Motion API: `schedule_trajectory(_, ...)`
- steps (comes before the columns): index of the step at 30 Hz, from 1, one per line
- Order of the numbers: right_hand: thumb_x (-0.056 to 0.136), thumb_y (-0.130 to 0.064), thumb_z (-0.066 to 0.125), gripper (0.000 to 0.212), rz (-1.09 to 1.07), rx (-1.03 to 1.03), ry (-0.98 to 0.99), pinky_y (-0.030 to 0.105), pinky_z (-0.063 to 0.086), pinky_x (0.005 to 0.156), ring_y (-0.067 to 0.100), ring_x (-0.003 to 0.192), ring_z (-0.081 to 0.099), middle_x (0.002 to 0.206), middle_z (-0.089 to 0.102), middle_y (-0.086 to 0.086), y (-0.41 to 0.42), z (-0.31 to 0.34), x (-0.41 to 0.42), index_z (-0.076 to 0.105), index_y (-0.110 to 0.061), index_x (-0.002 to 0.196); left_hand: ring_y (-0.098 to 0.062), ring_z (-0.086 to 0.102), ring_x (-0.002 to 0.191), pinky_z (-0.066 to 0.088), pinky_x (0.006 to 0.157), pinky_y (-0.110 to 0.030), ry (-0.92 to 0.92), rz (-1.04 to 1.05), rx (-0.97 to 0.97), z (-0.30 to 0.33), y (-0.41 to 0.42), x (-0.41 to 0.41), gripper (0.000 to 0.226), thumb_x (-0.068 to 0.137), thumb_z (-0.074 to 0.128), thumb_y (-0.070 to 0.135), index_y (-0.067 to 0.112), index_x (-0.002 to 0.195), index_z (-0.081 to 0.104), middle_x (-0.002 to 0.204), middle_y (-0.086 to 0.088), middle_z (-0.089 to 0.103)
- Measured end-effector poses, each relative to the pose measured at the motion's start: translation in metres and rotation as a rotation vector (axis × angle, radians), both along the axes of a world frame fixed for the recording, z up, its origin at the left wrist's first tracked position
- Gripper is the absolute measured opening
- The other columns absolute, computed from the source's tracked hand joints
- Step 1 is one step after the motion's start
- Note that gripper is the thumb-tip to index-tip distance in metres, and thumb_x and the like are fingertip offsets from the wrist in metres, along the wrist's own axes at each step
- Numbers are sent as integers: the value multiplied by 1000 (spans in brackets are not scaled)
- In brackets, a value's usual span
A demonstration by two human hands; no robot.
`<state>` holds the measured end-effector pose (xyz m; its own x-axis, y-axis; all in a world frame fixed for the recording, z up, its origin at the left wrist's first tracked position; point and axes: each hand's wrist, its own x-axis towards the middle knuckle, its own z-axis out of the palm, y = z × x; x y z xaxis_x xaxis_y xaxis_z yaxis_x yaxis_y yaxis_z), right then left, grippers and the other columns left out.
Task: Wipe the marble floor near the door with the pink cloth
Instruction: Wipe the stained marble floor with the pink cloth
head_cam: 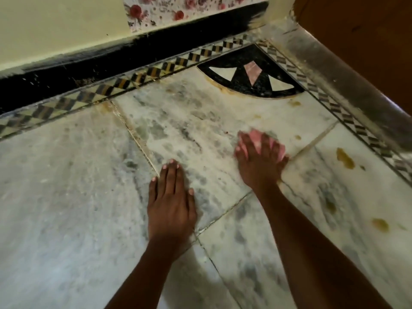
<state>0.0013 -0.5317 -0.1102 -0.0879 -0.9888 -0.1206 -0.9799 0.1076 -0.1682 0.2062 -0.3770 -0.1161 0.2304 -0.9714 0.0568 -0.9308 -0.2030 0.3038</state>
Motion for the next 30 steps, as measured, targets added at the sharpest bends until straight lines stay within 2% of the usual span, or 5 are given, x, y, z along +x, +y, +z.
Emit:
schedule_trajectory(7,107,-65,25,58,553,16,26,71,4,127,31,167,-10,181,-6,-8,71,4,1,6,-65,161,-31,32,162,26,130,-53,-4,15,-54,4,-1,-2,67,106,35,38,6,165,36,175,-12,30)
schedule_trajectory(15,107,-68,25,58,-140,56,-102,72,-2,127,38,165,-10,181,-5,0,7,4,-37,9,-63,162,-26,24,165,20,132,-49,-15,18,-34,0,-2,-2,69,107,32,42,9,167,31,177,-8,27)
schedule_trajectory(19,106,-67,26,64,289,121,2,76,0,125,41,161,-26,179,-22,0,60,5,-10,-4,-63,162,-27,26,164,21,131,-50,-13,14,-30,6,-1,-2,68,107,32,41,9,167,33,177,-8,28)
schedule_trajectory(22,104,-71,27,60,528,29,-5,77,14,123,35,166,-9,181,-6,-7,133,9,-55,9,-66,161,-26,24,165,18,132,-49,-1,34,-14,10,-1,-2,68,107,32,42,10,168,30,178,-7,25)
schedule_trajectory(30,101,-74,25,64,-9,115,-56,76,-4,125,39,164,-17,180,-14,-3,40,-1,-32,-3,-68,159,-28,28,163,23,131,-53,-39,35,-49,7,-1,-3,66,108,33,41,10,166,34,176,-9,31)
